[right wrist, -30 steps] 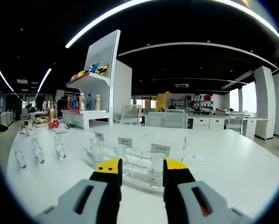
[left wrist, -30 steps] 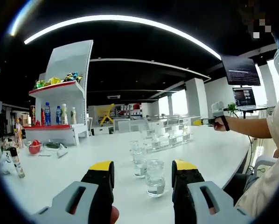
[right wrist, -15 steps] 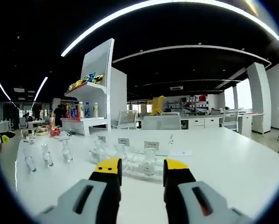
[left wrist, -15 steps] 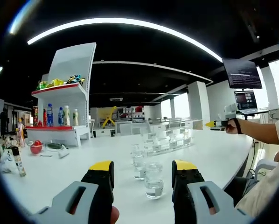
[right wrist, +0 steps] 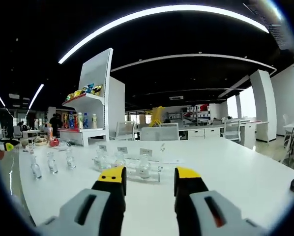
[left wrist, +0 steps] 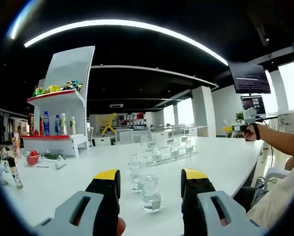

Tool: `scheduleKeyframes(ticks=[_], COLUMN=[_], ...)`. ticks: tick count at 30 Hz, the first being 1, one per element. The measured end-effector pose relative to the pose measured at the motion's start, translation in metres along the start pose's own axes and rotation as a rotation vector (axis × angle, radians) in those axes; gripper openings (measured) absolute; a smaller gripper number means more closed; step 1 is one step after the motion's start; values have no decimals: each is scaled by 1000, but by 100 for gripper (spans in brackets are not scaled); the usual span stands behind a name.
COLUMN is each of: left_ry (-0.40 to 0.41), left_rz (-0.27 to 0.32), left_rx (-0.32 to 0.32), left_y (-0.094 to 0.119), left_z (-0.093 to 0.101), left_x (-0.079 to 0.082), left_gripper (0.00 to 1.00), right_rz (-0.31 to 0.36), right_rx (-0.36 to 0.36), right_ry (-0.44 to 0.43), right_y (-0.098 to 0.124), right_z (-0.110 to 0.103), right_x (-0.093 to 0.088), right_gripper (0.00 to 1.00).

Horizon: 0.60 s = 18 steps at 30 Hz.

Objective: Identify the label on the chemical reagent bottle, grasp the chemical reagent bottle, and place it in the designated position on the reagent rack

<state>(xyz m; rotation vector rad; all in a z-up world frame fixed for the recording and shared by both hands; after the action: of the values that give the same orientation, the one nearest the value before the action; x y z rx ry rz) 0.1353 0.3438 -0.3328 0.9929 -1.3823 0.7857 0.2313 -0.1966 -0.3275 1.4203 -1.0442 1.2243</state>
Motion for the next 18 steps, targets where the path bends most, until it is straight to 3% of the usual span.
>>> scheduleKeyframes(ticks=[6,18], left_ry=[-1,5], left_rz=[1,30], left_rx=[1,17], left_y=[5,8], left_z=[3,4], left_x=[4,9], left_gripper=[49,49], right_rz=[12,-41], right_rx=[-29,-68], right_ry=[-14,86], right_y=[23,71], right_z=[8,15], right_x=[-6,-29], right_gripper=[40,42])
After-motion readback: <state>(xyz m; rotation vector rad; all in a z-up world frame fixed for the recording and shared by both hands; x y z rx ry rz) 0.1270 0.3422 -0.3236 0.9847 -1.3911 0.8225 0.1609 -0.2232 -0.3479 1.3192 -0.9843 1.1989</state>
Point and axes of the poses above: the point that each gripper's makers call its tool centre point, and the gripper's own axes: y roughly backward along the fingers, z roughly to its right, x roughly out of its top, the point moved 5 cm from there along y, roughly backward along the fingers, and after that the axes turned 10 degrees about -z, right-handed, at the moved point
